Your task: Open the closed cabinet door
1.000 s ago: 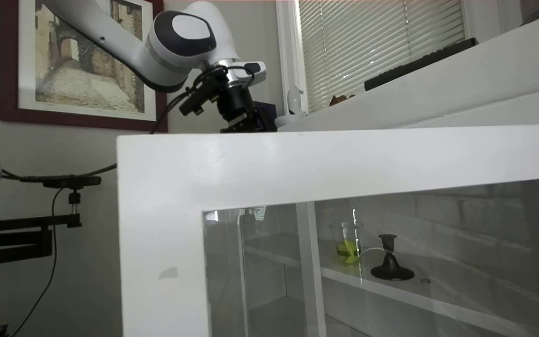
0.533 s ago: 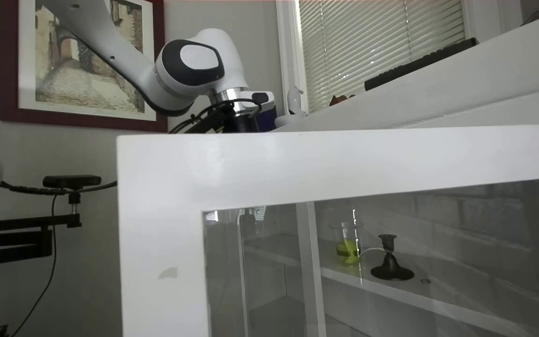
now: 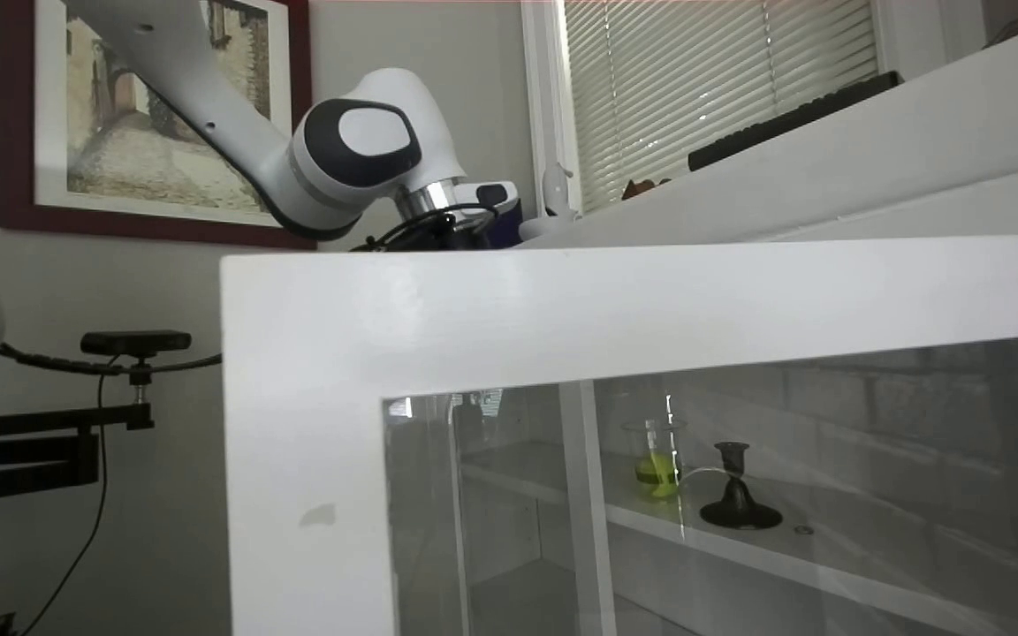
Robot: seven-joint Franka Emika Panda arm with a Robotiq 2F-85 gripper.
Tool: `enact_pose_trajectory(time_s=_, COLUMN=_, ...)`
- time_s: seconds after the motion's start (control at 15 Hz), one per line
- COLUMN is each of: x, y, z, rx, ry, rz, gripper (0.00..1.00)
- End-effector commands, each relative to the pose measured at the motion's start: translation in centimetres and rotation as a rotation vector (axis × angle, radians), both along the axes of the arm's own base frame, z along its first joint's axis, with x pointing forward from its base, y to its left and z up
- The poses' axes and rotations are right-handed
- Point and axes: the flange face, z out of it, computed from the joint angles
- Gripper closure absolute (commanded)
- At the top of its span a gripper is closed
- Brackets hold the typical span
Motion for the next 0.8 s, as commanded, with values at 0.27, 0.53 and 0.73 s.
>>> enact_pose_trajectory(time_s=0.27, x=1.2, y=-0.7, z=-3.5, rx=-0.056, ry=-0.268, rz=0.144, gripper=0.00)
enact_pose_trajectory(time_s=0.53, x=2.5, y=-0.4, z=-5.9, rx=-0.039, ry=-0.274, rz=0.221, gripper=0.00)
enact_pose_trajectory(time_s=0.73, x=1.9, y=-0.6, z=-5.7, rx=-0.041, ry=-0.266, rz=0.207, gripper=0.00)
